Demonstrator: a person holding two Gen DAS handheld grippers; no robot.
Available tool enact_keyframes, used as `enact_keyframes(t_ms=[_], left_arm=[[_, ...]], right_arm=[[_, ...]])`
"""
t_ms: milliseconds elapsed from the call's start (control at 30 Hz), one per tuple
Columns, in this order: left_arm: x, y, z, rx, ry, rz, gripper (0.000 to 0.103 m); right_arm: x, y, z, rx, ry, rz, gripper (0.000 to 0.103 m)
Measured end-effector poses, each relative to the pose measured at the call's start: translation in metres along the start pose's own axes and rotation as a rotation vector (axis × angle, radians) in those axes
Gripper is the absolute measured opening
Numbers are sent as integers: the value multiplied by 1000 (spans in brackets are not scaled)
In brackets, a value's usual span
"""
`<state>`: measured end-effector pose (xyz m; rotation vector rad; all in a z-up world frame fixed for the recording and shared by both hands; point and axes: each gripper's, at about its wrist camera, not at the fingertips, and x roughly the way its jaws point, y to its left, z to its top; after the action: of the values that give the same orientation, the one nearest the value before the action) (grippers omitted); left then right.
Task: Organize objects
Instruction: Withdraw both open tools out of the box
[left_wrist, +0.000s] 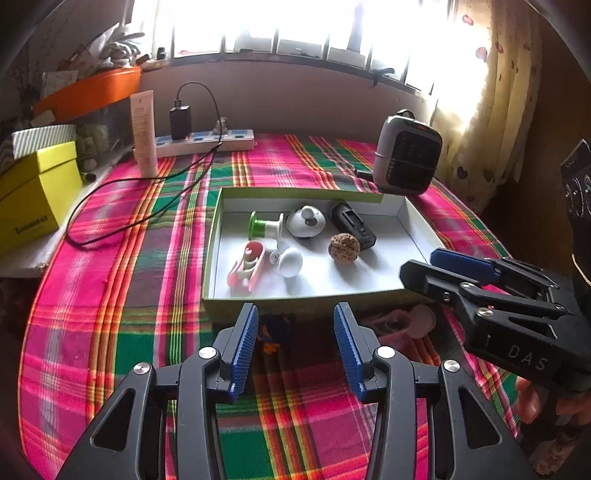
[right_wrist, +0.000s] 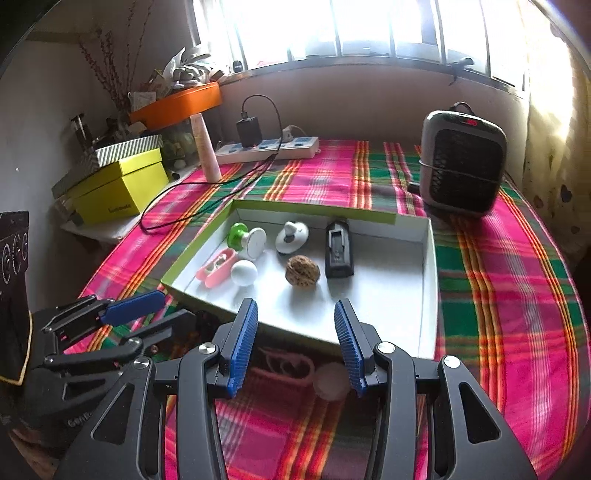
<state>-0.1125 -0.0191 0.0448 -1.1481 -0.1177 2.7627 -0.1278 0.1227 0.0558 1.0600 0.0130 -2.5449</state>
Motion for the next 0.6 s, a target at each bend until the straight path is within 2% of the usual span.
enact_keyframes(t_ms=[233,600], left_arm=[[-6,2,-13,2,-4,-32,41],[4,3,-27,-2,52,-82,42]], right_arm=[[-11,-5,-21,4,-2,-28,45],[-16,-16,-44,18,19,-61,45]])
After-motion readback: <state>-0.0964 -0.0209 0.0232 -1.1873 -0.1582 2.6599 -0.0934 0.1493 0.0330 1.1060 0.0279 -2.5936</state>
